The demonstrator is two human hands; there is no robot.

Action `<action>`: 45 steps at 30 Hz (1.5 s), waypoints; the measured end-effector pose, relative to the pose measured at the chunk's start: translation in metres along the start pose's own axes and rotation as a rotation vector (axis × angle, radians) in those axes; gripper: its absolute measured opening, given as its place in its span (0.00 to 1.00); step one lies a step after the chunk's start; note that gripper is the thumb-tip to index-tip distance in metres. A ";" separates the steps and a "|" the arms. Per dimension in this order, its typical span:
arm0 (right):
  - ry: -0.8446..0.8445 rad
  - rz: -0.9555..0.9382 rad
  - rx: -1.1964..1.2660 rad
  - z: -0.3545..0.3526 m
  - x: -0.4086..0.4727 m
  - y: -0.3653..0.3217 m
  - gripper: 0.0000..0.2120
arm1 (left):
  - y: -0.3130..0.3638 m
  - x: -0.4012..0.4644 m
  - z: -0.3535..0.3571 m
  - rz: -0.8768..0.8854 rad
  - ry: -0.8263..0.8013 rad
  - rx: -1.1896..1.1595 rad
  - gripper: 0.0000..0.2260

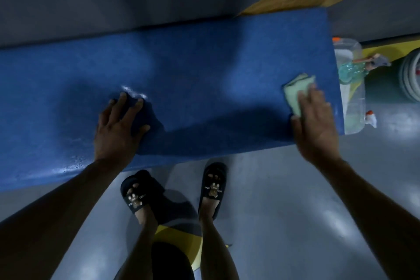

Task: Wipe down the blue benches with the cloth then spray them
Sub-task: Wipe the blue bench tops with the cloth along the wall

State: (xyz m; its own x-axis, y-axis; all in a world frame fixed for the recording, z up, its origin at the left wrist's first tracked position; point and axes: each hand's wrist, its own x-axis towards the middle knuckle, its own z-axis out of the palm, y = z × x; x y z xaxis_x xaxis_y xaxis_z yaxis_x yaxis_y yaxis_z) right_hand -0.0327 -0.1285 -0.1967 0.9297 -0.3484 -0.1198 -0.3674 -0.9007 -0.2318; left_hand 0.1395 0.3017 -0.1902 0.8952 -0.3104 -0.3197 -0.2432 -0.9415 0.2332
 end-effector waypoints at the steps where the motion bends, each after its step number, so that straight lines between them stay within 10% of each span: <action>1: -0.005 0.061 0.022 -0.004 0.002 0.003 0.25 | -0.001 0.000 0.000 0.006 0.003 0.005 0.28; 9: 0.260 0.431 0.070 0.054 -0.009 -0.138 0.26 | -0.008 -0.003 0.007 0.027 0.018 0.000 0.27; 13: 0.095 -0.058 0.136 0.084 -0.056 -0.252 0.24 | -0.010 -0.003 0.000 0.050 -0.003 -0.027 0.27; 17: -0.035 -0.421 -0.060 0.067 -0.033 -0.196 0.24 | -0.028 0.005 -0.019 0.142 -0.004 -0.074 0.25; 22: 0.107 0.204 -0.027 0.033 -0.002 -0.114 0.26 | -0.095 0.004 -0.041 0.231 0.052 -0.089 0.29; 27: 0.226 0.524 0.087 0.067 -0.013 -0.217 0.29 | -0.149 -0.013 -0.039 0.211 -0.064 0.024 0.37; 32: 0.033 -0.059 0.081 0.103 -0.069 -0.337 0.28 | -0.145 -0.012 -0.036 0.183 -0.077 0.022 0.39; 36: -0.126 -0.719 -0.118 0.074 -0.031 -0.260 0.26 | -0.146 -0.014 -0.033 0.174 -0.053 0.007 0.40; 41: 0.113 0.016 -0.049 0.053 0.005 -0.190 0.25 | -0.145 -0.014 -0.030 0.165 -0.047 -0.007 0.39; 45: 0.296 0.432 0.097 0.093 -0.019 -0.306 0.26 | -0.145 -0.014 -0.033 0.170 -0.065 -0.014 0.38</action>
State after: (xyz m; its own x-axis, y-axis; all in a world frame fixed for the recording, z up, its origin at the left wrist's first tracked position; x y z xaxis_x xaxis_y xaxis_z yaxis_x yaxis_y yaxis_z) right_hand 0.0592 0.1776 -0.2130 0.6557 -0.7533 0.0502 -0.7065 -0.6357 -0.3112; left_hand 0.1740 0.4468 -0.1894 0.8157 -0.4729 -0.3332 -0.3828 -0.8731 0.3019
